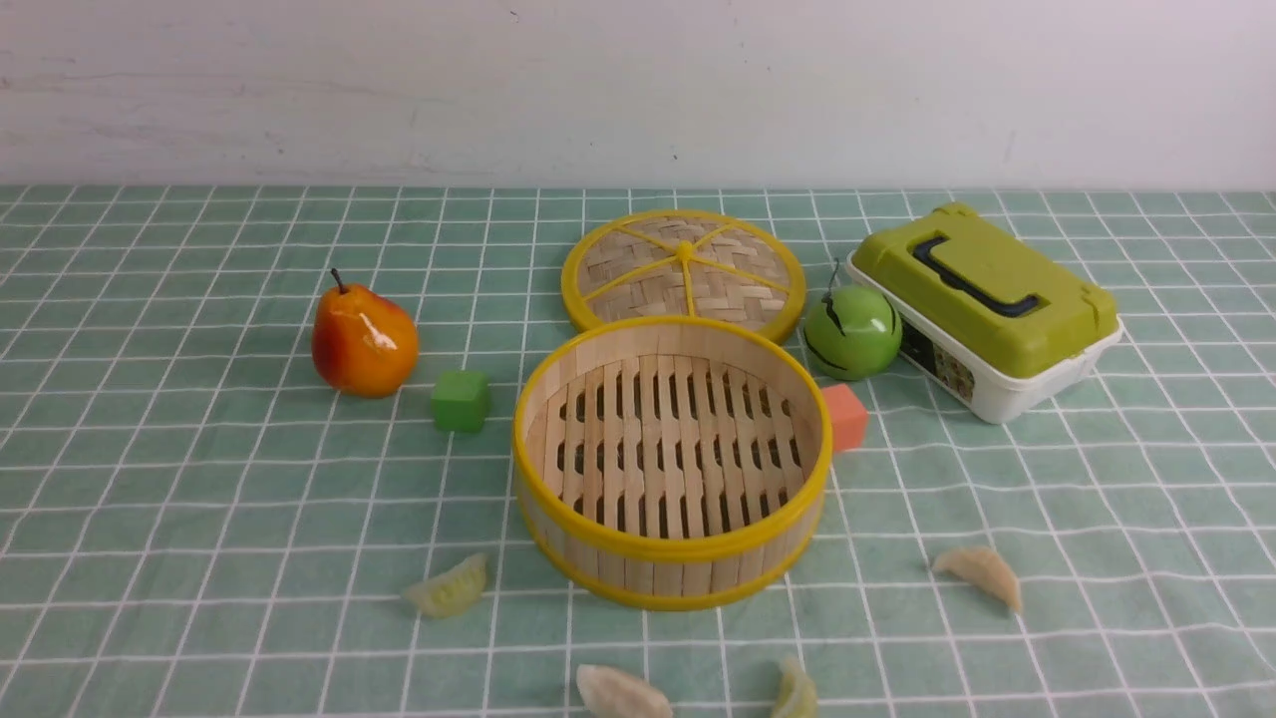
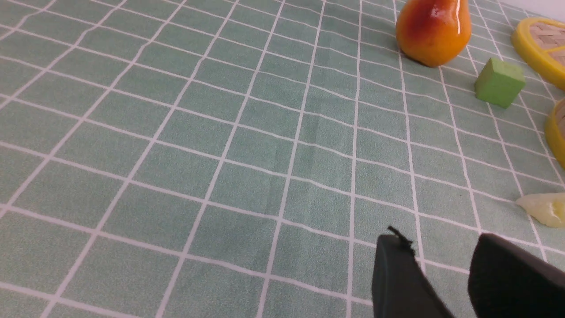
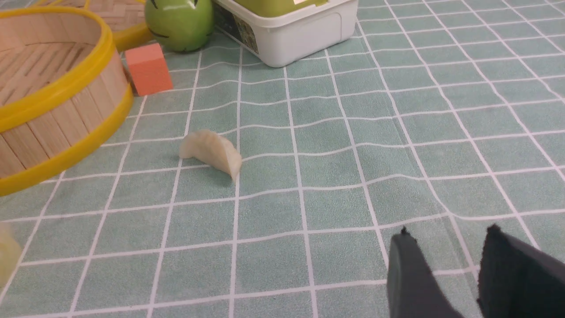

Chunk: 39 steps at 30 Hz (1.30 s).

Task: Put the dumplings into the steamer on the table with the blue tablecloth.
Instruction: 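Reach for and grasp a dumpling on the table with the left gripper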

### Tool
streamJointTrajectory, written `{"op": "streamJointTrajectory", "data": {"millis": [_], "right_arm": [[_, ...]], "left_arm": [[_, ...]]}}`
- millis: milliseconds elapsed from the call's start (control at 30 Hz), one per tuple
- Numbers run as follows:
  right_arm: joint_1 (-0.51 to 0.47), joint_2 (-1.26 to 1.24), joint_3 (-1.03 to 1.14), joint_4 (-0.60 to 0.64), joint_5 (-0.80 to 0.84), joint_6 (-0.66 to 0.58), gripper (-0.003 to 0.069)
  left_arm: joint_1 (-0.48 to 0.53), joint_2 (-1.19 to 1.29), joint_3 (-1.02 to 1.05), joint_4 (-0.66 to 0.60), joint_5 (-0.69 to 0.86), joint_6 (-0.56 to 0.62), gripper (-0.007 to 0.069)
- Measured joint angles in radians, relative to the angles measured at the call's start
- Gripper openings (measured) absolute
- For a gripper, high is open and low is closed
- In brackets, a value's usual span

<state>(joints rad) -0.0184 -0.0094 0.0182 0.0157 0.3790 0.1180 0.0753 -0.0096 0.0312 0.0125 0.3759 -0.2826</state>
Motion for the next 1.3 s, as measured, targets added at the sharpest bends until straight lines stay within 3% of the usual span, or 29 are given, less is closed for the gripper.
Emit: {"op": "streamJointTrajectory", "data": {"millis": [600, 933, 1300], "right_arm": [[0.0, 0.0, 0.0, -0.006, 0.0, 0.0, 0.0239], [0.0, 0.0, 0.0, -0.293, 0.007, -0.047, 0.024], [0.0, 0.0, 0.0, -0.33, 0.008, -0.05, 0.024]], "left_arm": [[0.0, 0.0, 0.0, 0.0, 0.0, 0.0, 0.0237], [0.0, 0.0, 0.0, 0.0, 0.0, 0.0, 0.0237], [0.0, 0.0, 0.0, 0.0, 0.0, 0.0, 0.0237]]}}
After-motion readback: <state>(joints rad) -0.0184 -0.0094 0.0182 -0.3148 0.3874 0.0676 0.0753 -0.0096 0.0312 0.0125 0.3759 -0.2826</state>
